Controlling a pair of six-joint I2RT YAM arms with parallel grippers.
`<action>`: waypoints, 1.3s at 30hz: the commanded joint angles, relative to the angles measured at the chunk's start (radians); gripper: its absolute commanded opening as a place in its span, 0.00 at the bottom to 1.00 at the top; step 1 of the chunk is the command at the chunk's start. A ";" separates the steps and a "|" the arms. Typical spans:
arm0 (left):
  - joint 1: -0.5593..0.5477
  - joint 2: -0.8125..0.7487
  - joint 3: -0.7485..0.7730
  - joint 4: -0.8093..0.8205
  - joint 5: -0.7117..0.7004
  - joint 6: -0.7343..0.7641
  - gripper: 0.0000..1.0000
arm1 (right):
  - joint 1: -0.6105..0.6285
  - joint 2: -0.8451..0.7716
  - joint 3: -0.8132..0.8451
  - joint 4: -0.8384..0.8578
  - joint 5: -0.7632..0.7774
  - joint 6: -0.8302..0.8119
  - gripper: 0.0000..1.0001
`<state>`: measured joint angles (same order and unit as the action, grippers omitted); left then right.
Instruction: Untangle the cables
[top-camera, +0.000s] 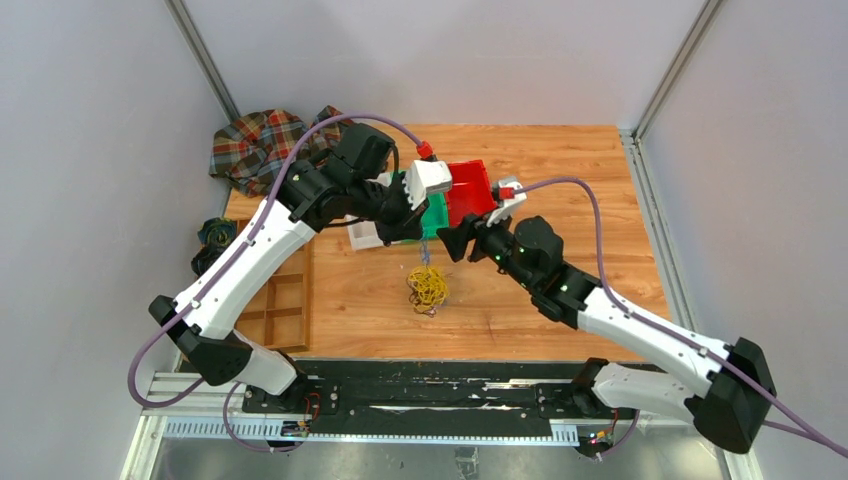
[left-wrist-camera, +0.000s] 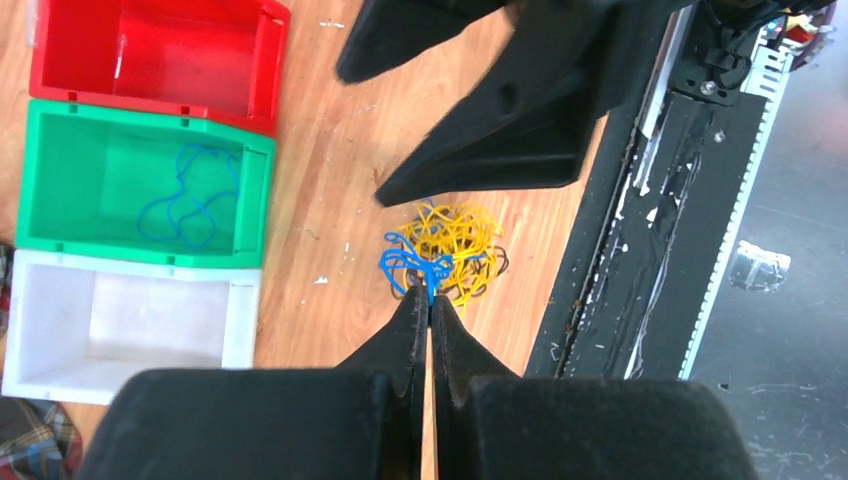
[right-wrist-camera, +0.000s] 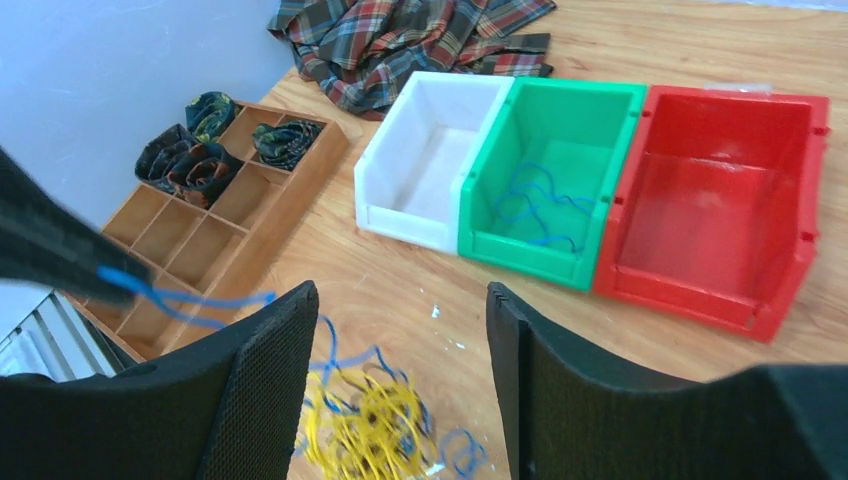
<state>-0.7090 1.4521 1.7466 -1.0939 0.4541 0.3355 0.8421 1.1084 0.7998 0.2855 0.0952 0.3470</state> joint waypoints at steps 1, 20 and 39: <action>-0.016 -0.025 0.034 0.000 -0.063 -0.006 0.01 | 0.013 -0.128 -0.081 0.024 0.054 0.009 0.67; -0.035 -0.008 0.048 0.000 -0.089 -0.135 0.00 | 0.118 -0.056 0.007 0.108 0.031 -0.085 0.75; -0.035 -0.045 0.036 -0.005 0.147 -0.158 0.01 | 0.123 0.015 0.048 0.198 0.183 -0.097 0.71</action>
<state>-0.7345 1.4445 1.7744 -1.0988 0.4683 0.1978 0.9535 1.1114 0.8009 0.3912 0.1947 0.2642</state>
